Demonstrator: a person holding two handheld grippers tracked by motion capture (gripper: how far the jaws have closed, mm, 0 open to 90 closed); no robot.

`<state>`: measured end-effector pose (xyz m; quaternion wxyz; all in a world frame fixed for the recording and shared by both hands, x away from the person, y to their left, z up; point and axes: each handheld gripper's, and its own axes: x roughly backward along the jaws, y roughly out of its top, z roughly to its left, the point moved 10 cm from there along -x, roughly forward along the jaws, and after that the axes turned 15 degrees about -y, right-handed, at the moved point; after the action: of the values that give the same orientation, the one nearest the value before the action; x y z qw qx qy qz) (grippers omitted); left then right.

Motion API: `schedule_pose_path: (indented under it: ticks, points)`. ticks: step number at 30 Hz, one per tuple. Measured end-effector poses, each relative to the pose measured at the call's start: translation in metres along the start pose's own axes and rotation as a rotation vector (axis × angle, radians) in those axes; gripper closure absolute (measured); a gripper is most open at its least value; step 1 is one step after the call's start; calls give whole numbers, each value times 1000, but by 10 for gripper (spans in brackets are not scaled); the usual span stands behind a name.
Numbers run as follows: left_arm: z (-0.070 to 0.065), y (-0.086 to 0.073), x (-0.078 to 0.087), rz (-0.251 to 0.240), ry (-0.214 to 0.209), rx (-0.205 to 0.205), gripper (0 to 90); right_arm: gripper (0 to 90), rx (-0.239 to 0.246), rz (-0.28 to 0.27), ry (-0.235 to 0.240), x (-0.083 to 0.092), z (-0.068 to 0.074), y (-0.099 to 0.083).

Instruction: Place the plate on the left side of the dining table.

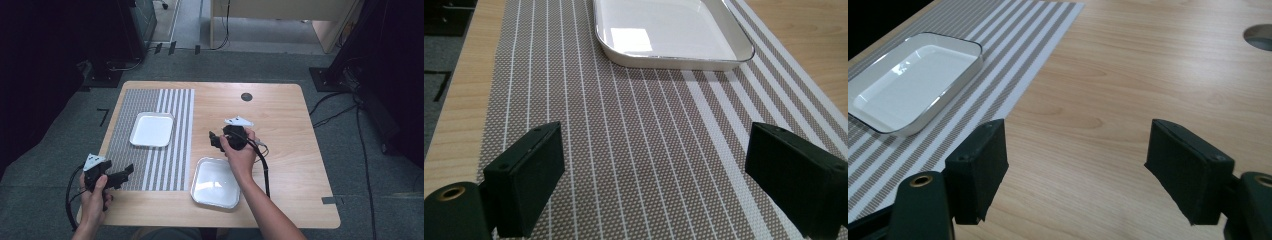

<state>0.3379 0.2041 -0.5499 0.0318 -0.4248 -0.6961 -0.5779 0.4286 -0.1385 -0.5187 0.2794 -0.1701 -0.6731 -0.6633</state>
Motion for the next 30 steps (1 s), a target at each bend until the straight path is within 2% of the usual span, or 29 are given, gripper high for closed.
schedule_pose_path:
  ticks: [7, 14, 17, 26, 30]
  points:
    - [6, -12, 7, 8, 33, -11, 92, 246, -30, 1, -14, 9, -22, -13]
    - [12, -23, 11, 23, 66, -7, 92, 246, -33, -2, -32, 19, -39, -24]
    - [15, -29, 12, 33, 81, -8, 92, 246, -31, -18, -54, 26, -51, -30]
    - [18, -34, 13, 40, 110, -12, 92, 245, -38, -26, -82, 39, -74, -41]
    - [19, -34, 12, 47, 125, -24, 91, 245, -52, -26, -101, 47, -90, -48]
